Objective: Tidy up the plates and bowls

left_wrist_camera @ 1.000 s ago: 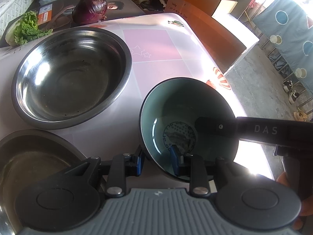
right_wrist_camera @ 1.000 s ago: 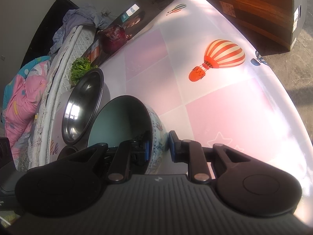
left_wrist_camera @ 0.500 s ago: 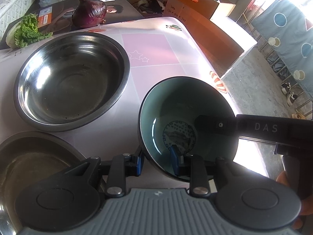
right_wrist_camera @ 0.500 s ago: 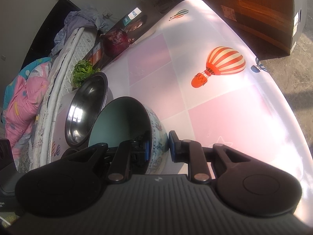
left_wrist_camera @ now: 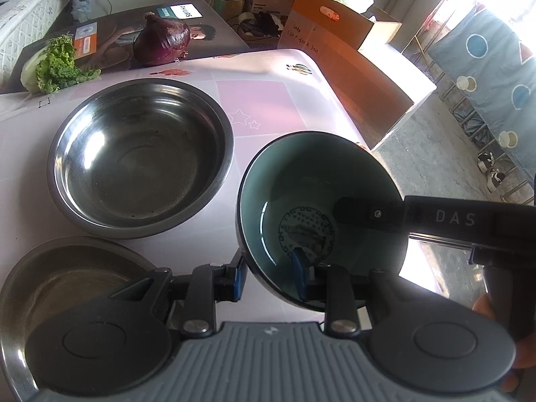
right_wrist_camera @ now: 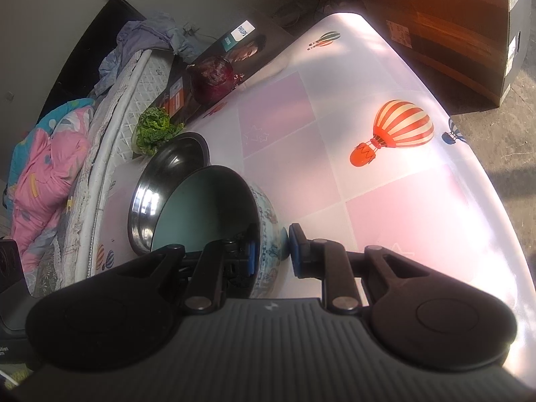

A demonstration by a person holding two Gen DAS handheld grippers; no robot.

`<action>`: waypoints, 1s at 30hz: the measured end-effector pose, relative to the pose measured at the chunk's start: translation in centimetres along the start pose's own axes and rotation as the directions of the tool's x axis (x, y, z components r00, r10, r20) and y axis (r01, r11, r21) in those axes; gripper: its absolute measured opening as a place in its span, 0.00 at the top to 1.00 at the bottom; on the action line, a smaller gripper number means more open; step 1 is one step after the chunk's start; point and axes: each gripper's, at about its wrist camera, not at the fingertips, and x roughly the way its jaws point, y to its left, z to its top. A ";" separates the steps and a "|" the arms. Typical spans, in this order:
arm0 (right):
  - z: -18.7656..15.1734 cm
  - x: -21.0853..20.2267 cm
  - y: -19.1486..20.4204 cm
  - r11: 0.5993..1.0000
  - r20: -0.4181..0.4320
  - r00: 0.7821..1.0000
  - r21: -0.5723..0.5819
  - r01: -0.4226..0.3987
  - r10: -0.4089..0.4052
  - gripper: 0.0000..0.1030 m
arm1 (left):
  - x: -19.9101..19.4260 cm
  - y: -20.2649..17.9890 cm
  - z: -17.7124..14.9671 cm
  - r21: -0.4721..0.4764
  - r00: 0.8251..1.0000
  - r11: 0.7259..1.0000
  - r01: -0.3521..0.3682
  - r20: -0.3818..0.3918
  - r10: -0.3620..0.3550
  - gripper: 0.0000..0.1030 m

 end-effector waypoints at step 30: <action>4.9 12.9 10.9 0.997 -0.064 0.997 -0.072 -0.038 0.034 0.82 | 0.2 13.4 5.3 -0.158 0.996 0.985 -0.067 0.053 0.076 0.72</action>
